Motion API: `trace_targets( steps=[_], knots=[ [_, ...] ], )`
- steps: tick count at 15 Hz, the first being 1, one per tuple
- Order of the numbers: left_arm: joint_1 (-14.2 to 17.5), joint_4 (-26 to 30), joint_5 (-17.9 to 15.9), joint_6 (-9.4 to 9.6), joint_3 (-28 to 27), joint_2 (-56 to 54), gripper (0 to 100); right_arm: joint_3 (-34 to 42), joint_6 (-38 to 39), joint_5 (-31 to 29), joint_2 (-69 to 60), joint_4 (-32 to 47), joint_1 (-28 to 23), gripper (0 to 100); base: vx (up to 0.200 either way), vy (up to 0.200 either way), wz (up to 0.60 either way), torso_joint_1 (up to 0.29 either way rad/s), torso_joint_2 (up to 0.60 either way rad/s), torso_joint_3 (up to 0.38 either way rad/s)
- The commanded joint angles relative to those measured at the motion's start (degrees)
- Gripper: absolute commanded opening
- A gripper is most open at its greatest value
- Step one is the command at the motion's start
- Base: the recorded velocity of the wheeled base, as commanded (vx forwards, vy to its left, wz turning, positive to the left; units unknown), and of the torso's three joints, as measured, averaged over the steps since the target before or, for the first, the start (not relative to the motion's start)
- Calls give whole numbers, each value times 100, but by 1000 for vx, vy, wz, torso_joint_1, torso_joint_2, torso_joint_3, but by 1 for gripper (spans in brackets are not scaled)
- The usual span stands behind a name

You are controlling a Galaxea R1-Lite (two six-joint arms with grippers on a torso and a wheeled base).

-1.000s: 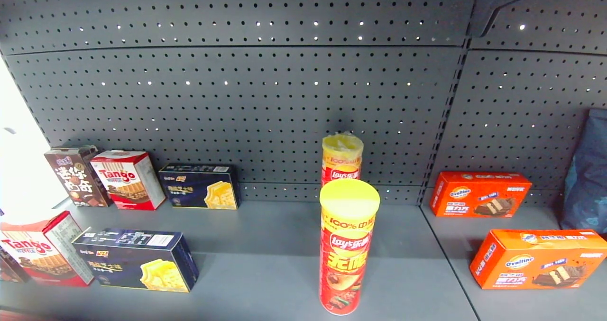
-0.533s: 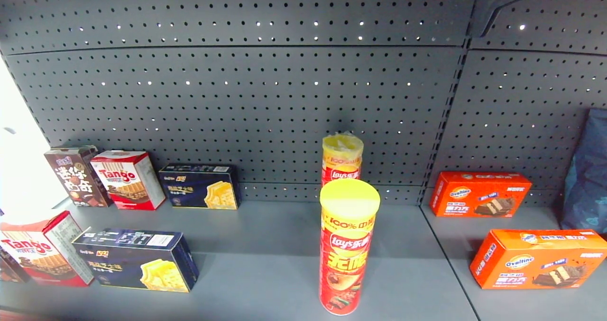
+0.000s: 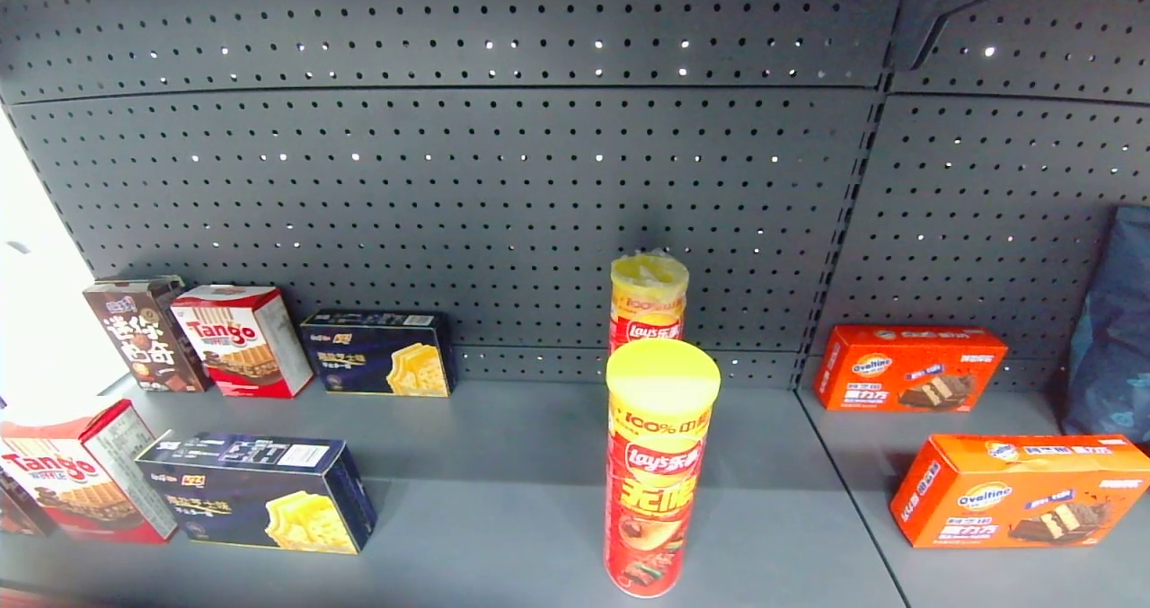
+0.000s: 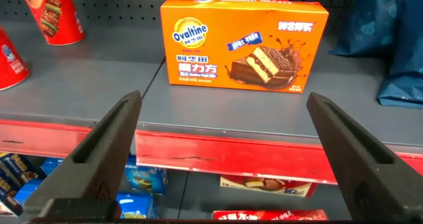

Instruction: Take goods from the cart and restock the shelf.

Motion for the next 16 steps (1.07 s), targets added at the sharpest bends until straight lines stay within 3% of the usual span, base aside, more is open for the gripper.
trace_targets(
  steps=[1,3,4,5,6,7,9,10,12,14,16],
  knots=[
    [1408,-41,-1218,-22,19,286,100,0,-2,1,0,-2,2,100,0,0,0,0,0,0],
    [2076,-85,-1122,31,46,629,100,0,-2,1,0,-2,2,100,0,0,0,0,0,0],
    [2849,-155,-1201,206,81,734,100,0,-2,1,0,-2,2,100,0,0,0,0,0,0],
    [3122,-296,-1289,523,116,602,100,0,-2,1,0,-2,2,100,0,0,0,0,0,0],
    [3122,-296,-1289,523,116,602,100,0,-2,1,0,-2,2,100,0,0,0,0,0,0],
    [3069,-911,-1324,470,450,-66,100,0,-2,1,0,-2,2,100,0,0,0,0,0,0],
    [3060,-1157,-1324,470,538,-66,100,0,-2,1,0,-2,2,100,0,0,0,0,0,0],
    [3060,-1157,-1253,400,529,-66,100,0,-2,1,0,-2,2,100,0,0,0,0,0,0],
    [3060,-1157,-709,-119,538,-66,100,0,-2,1,0,-2,2,100,0,0,0,0,0,0],
    [3060,-1174,-691,-629,547,-66,100,0,-2,1,0,-2,2,100,0,0,0,0,0,0],
    [3060,-1139,-788,-646,608,-66,100,0,-2,1,0,-2,2,100,0,0,0,0,0,0]
  ],
)
